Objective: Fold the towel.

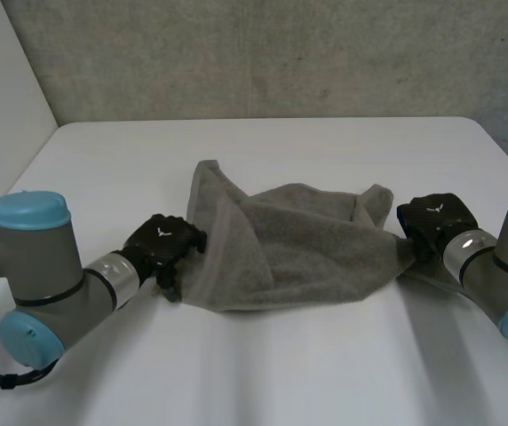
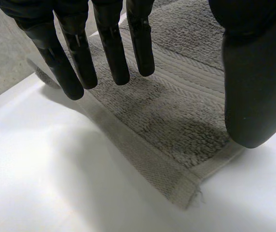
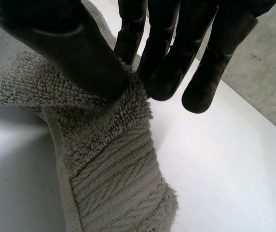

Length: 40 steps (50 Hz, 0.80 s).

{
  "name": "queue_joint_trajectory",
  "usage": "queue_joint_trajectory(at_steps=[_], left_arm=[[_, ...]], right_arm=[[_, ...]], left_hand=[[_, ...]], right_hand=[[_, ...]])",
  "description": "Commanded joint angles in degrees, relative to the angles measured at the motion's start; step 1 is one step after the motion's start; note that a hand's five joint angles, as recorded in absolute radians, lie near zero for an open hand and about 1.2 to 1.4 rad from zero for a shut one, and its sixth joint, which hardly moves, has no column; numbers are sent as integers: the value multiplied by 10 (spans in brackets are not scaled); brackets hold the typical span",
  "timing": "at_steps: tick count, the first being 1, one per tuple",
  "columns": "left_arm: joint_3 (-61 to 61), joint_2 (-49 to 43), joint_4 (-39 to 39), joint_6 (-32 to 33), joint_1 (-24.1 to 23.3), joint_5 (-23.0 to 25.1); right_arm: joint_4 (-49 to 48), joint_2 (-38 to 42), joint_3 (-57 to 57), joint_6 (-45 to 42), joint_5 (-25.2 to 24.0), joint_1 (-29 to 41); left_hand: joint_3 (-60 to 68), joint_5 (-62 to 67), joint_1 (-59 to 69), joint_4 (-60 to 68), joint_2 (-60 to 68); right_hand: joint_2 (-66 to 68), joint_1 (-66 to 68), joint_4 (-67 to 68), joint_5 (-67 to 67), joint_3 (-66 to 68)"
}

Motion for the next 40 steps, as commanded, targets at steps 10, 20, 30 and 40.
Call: queue_joint_trajectory(at_steps=[10, 20, 30, 40], left_arm=[[7, -5, -6, 0, 0, 0], [19, -37, -3, 67, -2, -7], [47, -48, -1, 66, -4, -31], [72, -48, 13, 30, -8, -31]], right_arm=[[1, 2, 0, -1, 0, 1], [1, 4, 0, -1, 0, 1], [0, 5, 0, -1, 0, 1], [0, 7, -1, -1, 0, 1]], left_hand=[[-16, -5, -19, -21, -16], [-14, -4, -17, -20, -15], [-4, 7, -7, -10, -5], [13, 23, 10, 7, 12]], right_hand=[[47, 40, 29, 33, 29], [47, 40, 29, 33, 29], [47, 40, 29, 33, 29], [47, 40, 29, 33, 29]])
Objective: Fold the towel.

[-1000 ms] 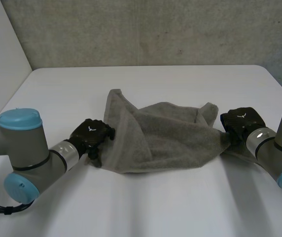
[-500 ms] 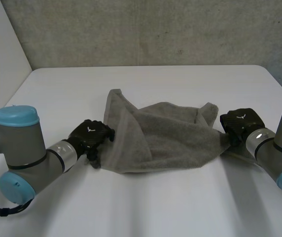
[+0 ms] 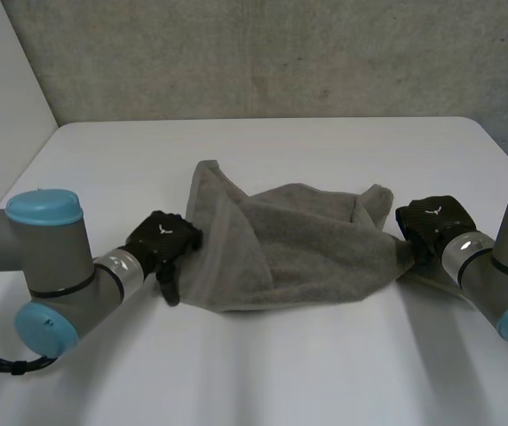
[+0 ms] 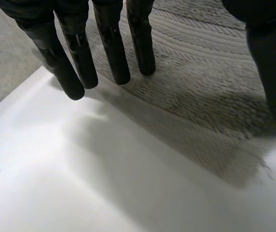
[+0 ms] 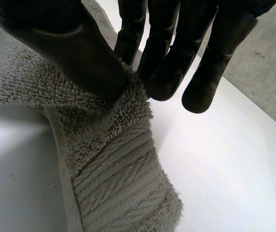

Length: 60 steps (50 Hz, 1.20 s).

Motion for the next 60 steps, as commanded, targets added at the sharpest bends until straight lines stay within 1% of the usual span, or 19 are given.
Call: queue_joint_trajectory(at_steps=[1, 18, 20, 21, 23, 24, 25, 26, 33, 35, 36, 37, 38, 40, 46, 48, 54, 56, 60], left_arm=[[17, 1, 12, -32, -2, 1], [28, -14, 13, -36, -8, 6], [27, -16, 13, -36, -9, 6], [27, -16, 12, -36, -9, 6], [27, -20, 12, -36, -9, 7], [27, -20, 12, -36, -9, 7], [27, -22, 12, -35, -9, 7], [26, -22, 11, -35, -9, 7], [19, -12, 8, -43, -13, 18], [13, 7, 6, -64, -8, 66], [13, 7, 6, -64, -8, 66], [13, 18, 4, -79, -5, 100], [13, 18, 4, -79, -5, 101], [12, 31, -7, -101, -2, 144], [1, 48, -26, -112, 5, 150], [-16, 62, -36, -111, 24, 151], [-26, 100, -49, -113, 34, 152], [-26, 133, -62, -118, 39, 153], [-27, 184, -78, -139, 44, 155]], right_arm=[[0, 1, 0, 0, 0, 0], [1, 10, -2, -1, 0, 0], [0, 10, -3, -1, 0, 0], [0, 10, -3, -1, 0, 0], [1, 10, -3, -1, 0, 0], [1, 10, -3, -1, 0, 0], [1, 10, -3, -1, 0, 0], [1, 10, -3, -2, 0, 0], [1, 9, -3, -2, 0, 0], [1, 9, -3, -2, 0, 0], [1, 9, -3, -2, 0, 0], [2, 9, -3, -1, 0, 0], [2, 9, -3, -1, 0, 0], [4, 9, -3, -1, 0, 0], [15, 6, -7, -2, -9, 1], [51, -2, -11, -11, -26, 0], [149, -31, -32, -41, -42, -1], [216, -58, -45, -54, -50, -9], [223, -113, -57, -50, -69, -11]], left_hand=[[12, 23, 10, 7, 12], [91, 102, 89, 86, 91], [188, 199, 186, 183, 188], [189, 200, 187, 183, 188], [319, 330, 317, 314, 319], [320, 331, 318, 314, 319], [415, 426, 413, 409, 414], [456, 467, 454, 450, 455], [456, 467, 454, 450, 456], [456, 467, 454, 450, 456], [456, 467, 454, 450, 456], [456, 467, 454, 450, 456], [456, 467, 454, 450, 456], [456, 467, 454, 450, 456], [456, 467, 454, 450, 456], [456, 467, 454, 450, 456], [456, 467, 454, 450, 456], [456, 467, 454, 450, 456], [456, 467, 454, 450, 456]], right_hand=[[47, 40, 29, 33, 29], [47, 40, 29, 33, 29], [47, 40, 29, 33, 29], [47, 40, 29, 33, 29], [47, 40, 29, 33, 29], [47, 40, 29, 33, 29], [47, 40, 29, 33, 29], [47, 40, 29, 33, 29], [47, 40, 29, 33, 29], [47, 40, 29, 33, 29], [47, 40, 29, 33, 29], [47, 40, 29, 33, 29], [47, 40, 29, 33, 29], [47, 40, 29, 33, 29], [47, 40, 29, 33, 29], [47, 40, 29, 33, 29], [47, 40, 29, 33, 29], [47, 40, 29, 33, 29], [47, 40, 29, 33, 29]])
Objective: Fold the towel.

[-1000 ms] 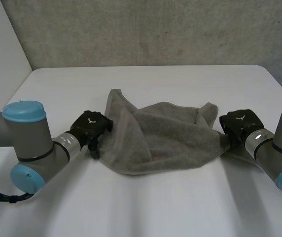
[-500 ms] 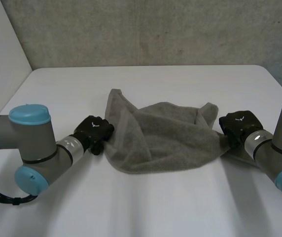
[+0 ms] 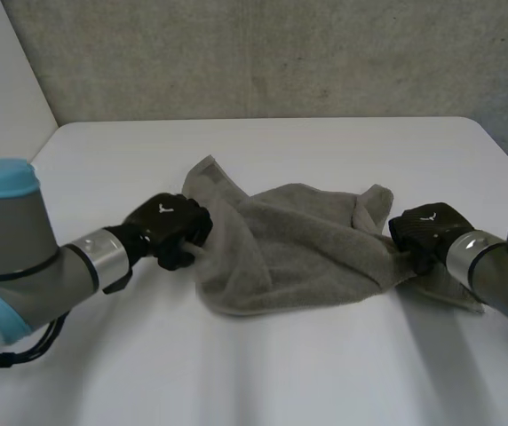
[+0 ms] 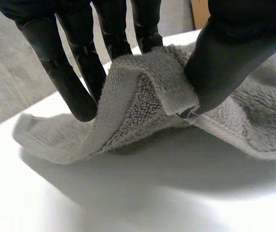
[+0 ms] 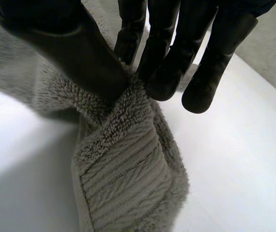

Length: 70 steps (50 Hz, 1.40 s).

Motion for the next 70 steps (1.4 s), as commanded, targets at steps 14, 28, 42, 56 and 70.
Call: queue_joint_trajectory(at_steps=[14, 28, 42, 56, 70], left_arm=[[-33, 174, -26, -129, 9, -9], [141, -22, -34, -60, -11, -136], [401, 20, 120, -319, -11, -239], [175, 72, 161, -317, 30, -171], [-156, 87, 184, -114, 129, -46]], right_arm=[[180, -188, -49, -45, -51, -33], [106, 11, -201, -123, 10, 45], [-270, -135, -260, 58, 17, 81], [138, 35, -390, -40, 11, 105], [125, 78, -176, -50, 13, 104]], left_hand=[[13, 20, 30, 24, 25], [13, 20, 30, 24, 25], [13, 20, 30, 24, 25], [13, 20, 30, 24, 25], [13, 20, 30, 24, 25]], right_hand=[[47, 40, 29, 33, 29], [47, 40, 29, 33, 29], [47, 40, 29, 33, 29], [47, 40, 29, 33, 29], [47, 40, 29, 33, 29]])
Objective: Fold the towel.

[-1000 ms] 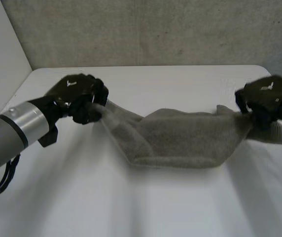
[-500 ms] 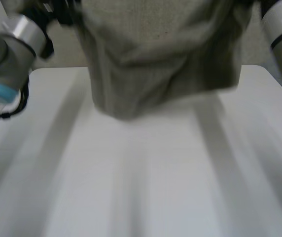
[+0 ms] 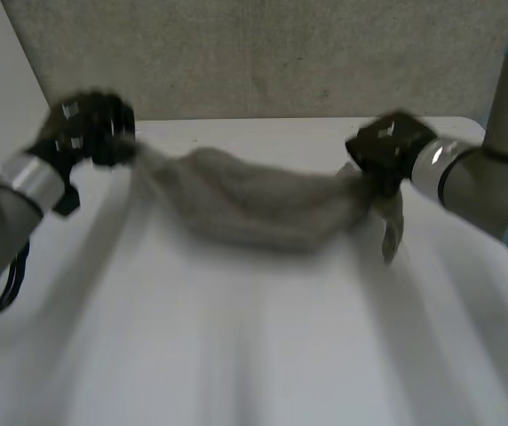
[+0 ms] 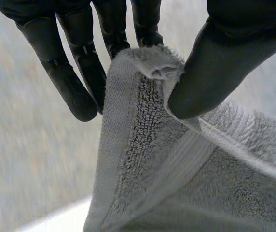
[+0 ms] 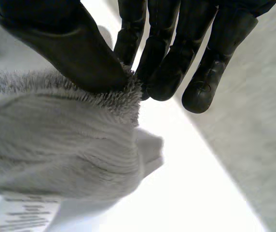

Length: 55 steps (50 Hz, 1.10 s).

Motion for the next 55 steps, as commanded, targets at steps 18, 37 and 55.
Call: queue_joint_trajectory(at_steps=[18, 37, 55], left_arm=[[-195, 73, -1, 119, 116, 97], [-94, 36, -6, 57, 24, 23], [-27, 21, -42, 2, 18, 10]], right_arm=[[-48, -15, 170, -6, 2, -27], [-230, -76, 235, 0, 47, -50], [-155, -253, 532, -68, -7, -163]], left_hand=[[8, 17, 29, 22, 21], [8, 17, 29, 22, 21], [8, 17, 29, 22, 21]], right_hand=[[47, 40, 29, 33, 29], [-629, -635, -647, -642, -647], [-323, -329, -341, -336, -341]])
